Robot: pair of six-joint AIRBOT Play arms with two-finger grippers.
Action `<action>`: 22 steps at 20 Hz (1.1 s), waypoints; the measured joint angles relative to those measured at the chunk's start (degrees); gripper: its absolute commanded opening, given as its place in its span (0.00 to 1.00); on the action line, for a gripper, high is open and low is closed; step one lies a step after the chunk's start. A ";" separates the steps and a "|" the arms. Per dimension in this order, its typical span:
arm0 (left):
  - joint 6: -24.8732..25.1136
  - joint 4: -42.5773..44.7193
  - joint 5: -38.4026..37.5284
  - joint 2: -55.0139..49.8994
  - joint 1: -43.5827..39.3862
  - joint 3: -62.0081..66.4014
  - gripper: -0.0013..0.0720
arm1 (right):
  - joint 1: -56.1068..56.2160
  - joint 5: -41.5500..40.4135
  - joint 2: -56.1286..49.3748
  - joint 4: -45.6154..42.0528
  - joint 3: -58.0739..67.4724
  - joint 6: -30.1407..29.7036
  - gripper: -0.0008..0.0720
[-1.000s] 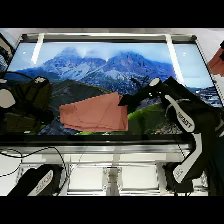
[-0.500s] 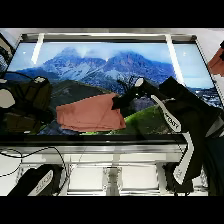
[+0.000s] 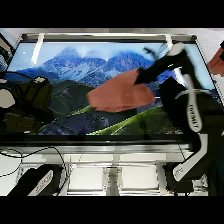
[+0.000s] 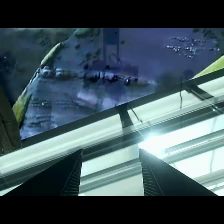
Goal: Fold the clothes and pants, and hang the long-sleeved shirts on hangers.
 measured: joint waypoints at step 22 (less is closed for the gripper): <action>0.02 0.00 0.20 0.00 0.04 0.00 0.58 | -49.18 10.27 8.66 -27.02 -11.43 7.61 0.92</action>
